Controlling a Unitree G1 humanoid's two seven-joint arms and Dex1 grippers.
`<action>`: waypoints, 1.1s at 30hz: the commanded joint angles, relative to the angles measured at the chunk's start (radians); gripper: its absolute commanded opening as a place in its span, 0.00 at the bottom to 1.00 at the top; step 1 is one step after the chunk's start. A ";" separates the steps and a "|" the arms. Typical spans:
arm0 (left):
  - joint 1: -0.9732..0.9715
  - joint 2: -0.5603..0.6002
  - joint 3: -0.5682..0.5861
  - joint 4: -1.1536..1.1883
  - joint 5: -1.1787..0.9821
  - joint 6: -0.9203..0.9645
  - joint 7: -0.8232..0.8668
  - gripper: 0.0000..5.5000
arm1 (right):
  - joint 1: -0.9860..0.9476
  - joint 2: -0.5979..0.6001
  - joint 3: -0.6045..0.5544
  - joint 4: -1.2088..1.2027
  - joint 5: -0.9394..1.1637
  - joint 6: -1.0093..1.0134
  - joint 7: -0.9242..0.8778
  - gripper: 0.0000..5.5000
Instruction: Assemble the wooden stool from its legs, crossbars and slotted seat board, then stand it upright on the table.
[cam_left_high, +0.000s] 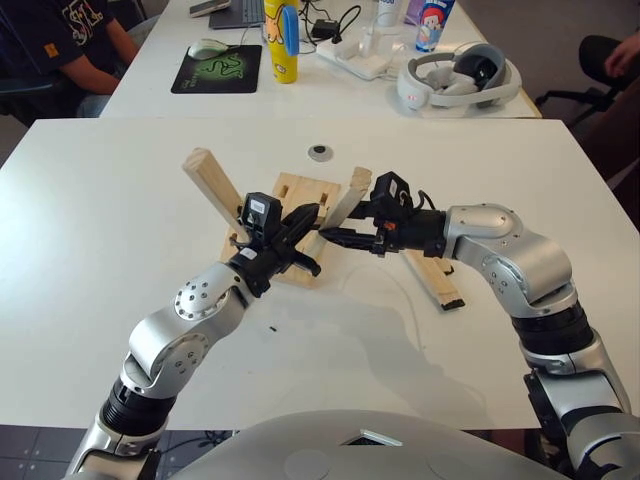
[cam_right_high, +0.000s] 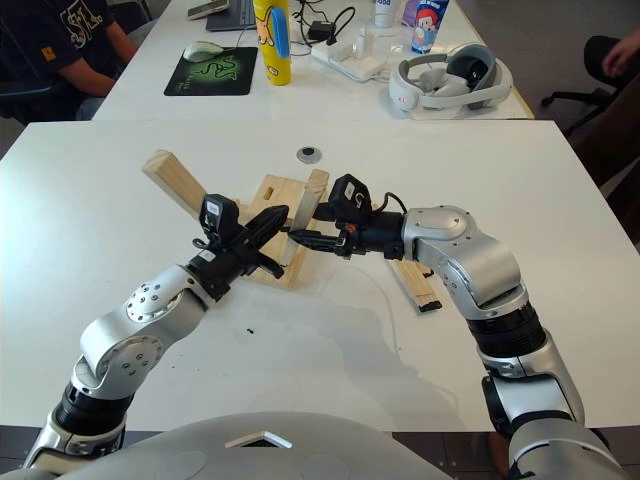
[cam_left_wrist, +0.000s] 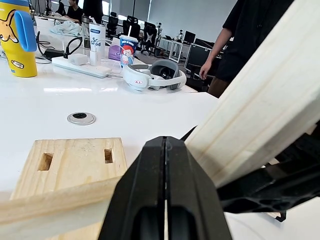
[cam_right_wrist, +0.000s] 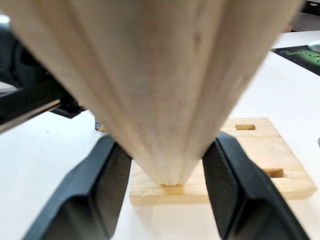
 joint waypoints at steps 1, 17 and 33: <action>-0.054 -0.029 0.066 -0.004 -0.019 0.090 0.024 0.00 | 0.036 -0.029 0.056 0.037 -0.029 0.065 0.026 0.37; -0.446 0.114 0.612 -0.035 -0.546 0.100 0.314 0.00 | -0.038 -0.138 0.049 0.197 -0.092 -0.033 0.145 0.37; -0.229 0.078 0.347 0.079 -0.113 0.136 0.082 0.00 | -0.128 -0.173 0.097 0.188 -0.076 -0.041 0.304 0.37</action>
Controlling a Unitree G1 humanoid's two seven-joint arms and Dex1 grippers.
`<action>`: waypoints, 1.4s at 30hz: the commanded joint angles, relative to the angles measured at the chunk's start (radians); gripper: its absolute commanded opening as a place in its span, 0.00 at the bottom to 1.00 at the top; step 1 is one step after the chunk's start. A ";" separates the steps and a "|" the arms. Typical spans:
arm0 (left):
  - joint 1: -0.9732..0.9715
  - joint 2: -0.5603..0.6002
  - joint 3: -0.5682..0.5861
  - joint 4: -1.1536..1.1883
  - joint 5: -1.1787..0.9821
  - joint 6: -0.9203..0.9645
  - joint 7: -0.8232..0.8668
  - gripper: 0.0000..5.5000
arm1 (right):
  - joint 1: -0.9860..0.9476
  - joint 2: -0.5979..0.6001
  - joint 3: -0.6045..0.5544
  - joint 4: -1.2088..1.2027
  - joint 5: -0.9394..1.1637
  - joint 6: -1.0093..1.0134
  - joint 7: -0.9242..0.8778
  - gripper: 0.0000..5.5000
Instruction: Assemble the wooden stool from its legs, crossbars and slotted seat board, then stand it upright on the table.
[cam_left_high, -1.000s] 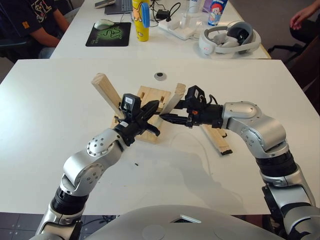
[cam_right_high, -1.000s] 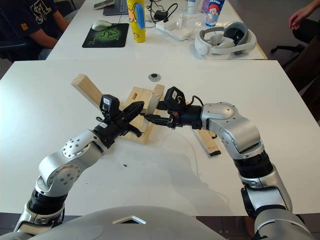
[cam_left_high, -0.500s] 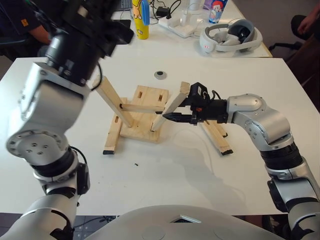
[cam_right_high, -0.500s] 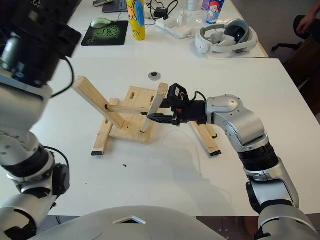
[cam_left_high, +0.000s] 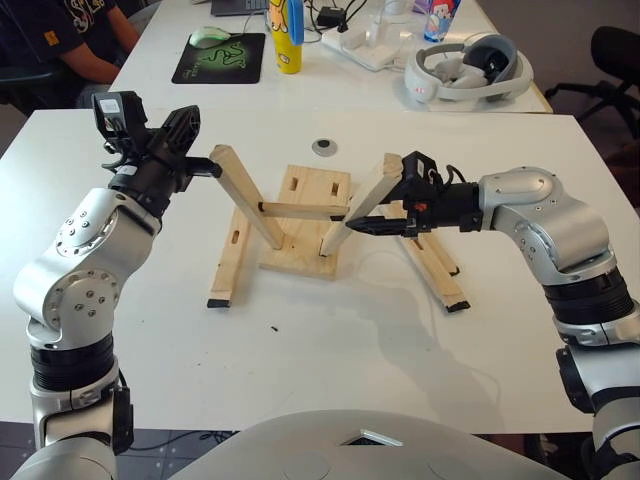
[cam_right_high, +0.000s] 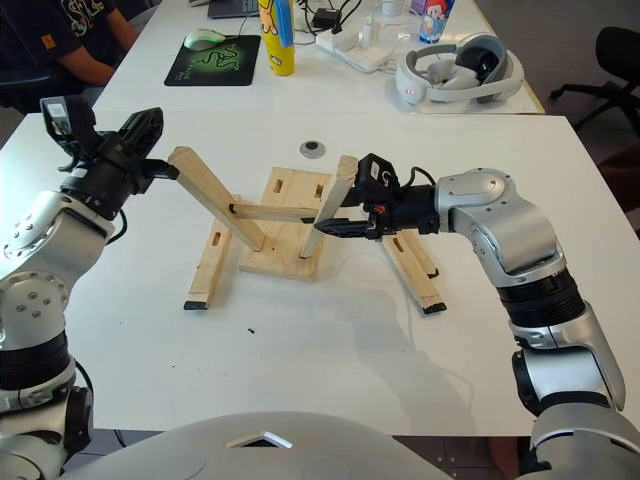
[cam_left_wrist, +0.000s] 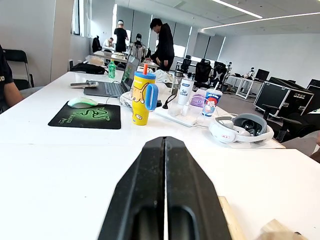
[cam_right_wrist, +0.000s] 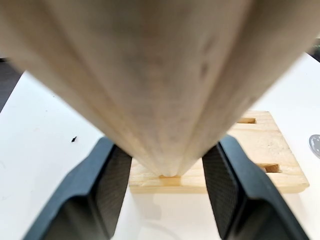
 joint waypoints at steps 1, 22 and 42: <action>-0.022 -0.049 -0.084 -0.021 0.024 0.063 -0.017 0.00 | 0.015 -0.015 0.080 0.037 -0.052 0.046 0.062 0.37; 0.033 -0.258 -0.164 -0.048 0.042 0.141 0.008 0.00 | -0.121 0.069 0.213 0.108 -0.143 -0.006 0.209 0.37; -0.083 -0.311 -0.256 -0.049 0.019 0.270 -0.056 0.00 | -0.101 0.154 0.210 0.159 -0.155 0.010 0.123 0.37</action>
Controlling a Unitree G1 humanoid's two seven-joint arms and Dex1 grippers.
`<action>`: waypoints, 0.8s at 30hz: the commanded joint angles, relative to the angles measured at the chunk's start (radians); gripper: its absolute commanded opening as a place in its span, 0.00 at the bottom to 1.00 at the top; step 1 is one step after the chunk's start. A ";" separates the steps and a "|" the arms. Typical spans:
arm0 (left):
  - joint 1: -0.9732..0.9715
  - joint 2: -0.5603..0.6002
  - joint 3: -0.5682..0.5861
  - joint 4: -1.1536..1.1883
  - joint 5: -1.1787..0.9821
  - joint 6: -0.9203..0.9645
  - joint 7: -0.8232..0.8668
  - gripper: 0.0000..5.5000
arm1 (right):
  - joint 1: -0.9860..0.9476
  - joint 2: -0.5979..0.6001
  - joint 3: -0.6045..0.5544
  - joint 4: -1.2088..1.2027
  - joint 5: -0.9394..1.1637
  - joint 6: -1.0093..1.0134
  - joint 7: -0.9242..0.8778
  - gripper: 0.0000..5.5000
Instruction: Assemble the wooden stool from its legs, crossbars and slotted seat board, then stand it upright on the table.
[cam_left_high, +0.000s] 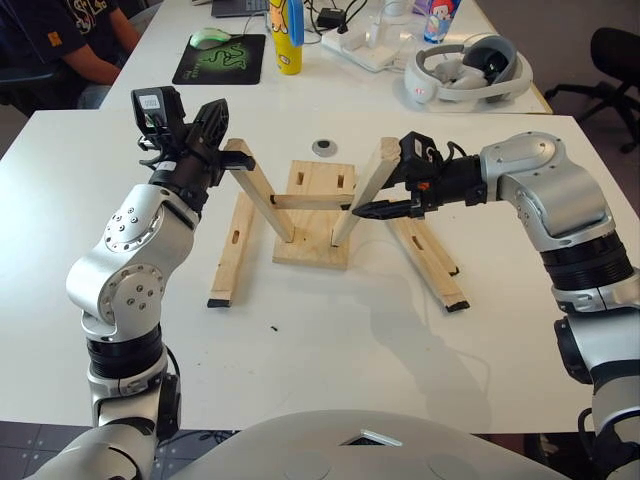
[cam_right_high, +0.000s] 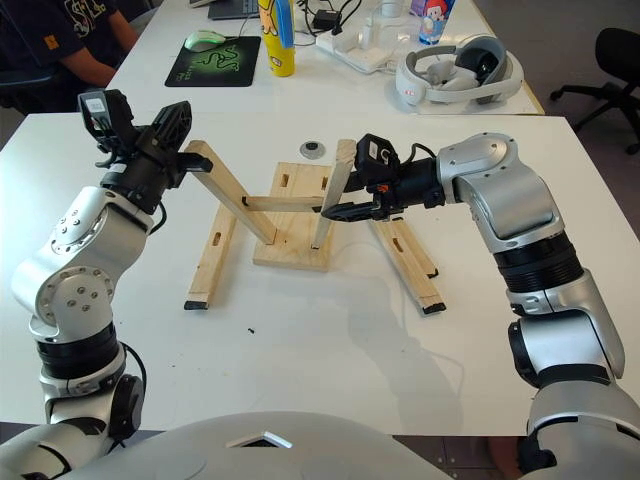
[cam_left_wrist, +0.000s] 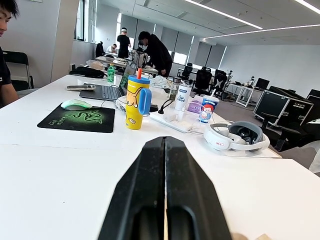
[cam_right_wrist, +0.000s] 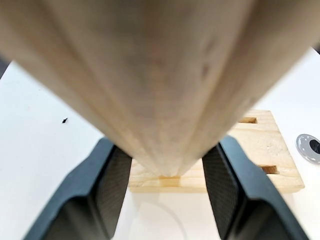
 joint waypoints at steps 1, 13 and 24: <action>-0.017 -0.093 -0.226 -0.010 -0.128 0.169 -0.116 0.00 | 0.048 0.141 0.157 -0.017 -0.055 0.059 -0.020 0.37; -0.050 -0.066 -0.190 -0.005 -0.117 0.181 -0.139 0.00 | 0.118 0.170 0.167 0.000 -0.064 0.037 -0.063 0.37; -0.127 -0.019 -0.070 0.056 -0.089 0.140 -0.174 0.00 | 0.156 0.248 -0.082 -0.035 0.063 -0.004 -0.163 0.37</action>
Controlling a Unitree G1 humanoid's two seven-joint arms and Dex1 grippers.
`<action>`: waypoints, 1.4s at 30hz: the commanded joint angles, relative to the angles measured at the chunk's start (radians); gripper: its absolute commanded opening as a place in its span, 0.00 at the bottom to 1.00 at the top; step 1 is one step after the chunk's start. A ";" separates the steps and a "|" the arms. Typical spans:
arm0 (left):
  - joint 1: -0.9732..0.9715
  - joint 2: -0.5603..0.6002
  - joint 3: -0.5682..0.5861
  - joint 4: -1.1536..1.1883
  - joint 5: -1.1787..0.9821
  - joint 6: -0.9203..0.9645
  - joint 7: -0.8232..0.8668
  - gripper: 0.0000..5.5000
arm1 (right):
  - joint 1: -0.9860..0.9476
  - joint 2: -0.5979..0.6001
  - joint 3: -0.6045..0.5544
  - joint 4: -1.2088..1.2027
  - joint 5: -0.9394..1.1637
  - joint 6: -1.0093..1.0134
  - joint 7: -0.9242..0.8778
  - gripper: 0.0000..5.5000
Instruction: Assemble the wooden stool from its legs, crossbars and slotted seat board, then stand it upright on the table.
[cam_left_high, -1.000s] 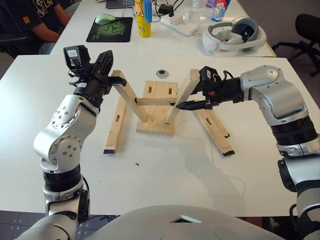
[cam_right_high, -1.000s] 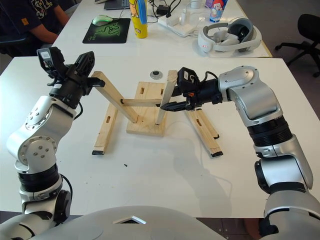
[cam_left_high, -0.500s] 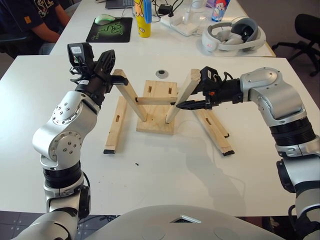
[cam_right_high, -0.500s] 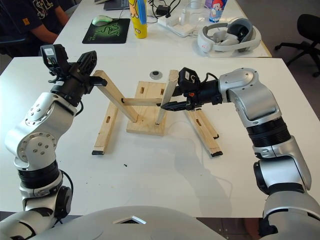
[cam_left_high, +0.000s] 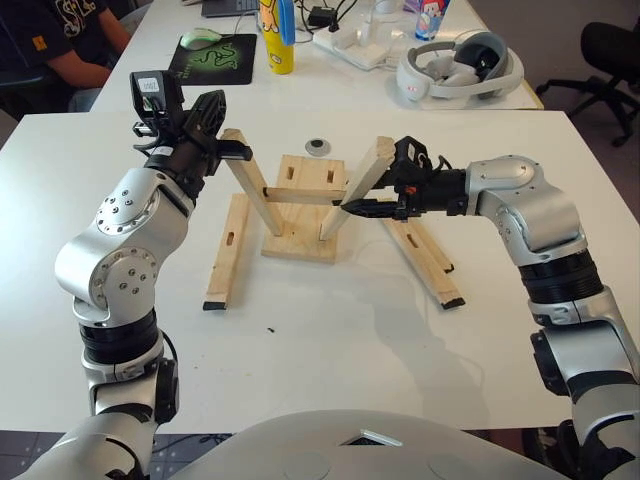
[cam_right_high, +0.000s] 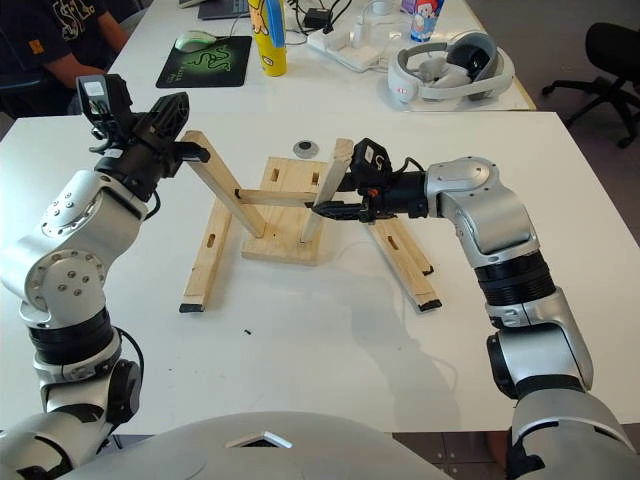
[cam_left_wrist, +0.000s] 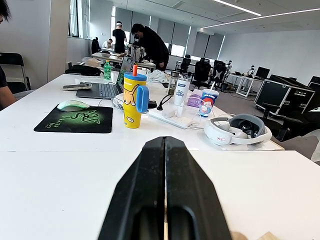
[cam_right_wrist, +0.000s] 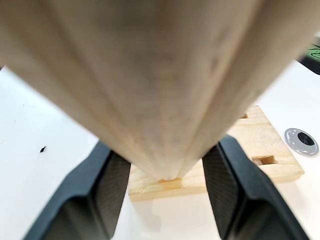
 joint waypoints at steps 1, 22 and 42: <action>-0.038 -0.040 -0.085 0.017 -0.097 0.068 -0.144 0.00 | 0.055 0.112 0.012 -0.041 0.052 0.011 -0.016 0.37; -0.017 -0.034 -0.002 0.068 -0.006 0.038 -0.176 0.00 | 0.020 0.115 -0.098 -0.032 0.041 -0.051 -0.010 0.59; -0.015 -0.055 0.052 0.042 -0.022 0.049 -0.180 0.00 | 0.041 -0.028 -0.346 -0.086 0.320 0.041 0.139 0.59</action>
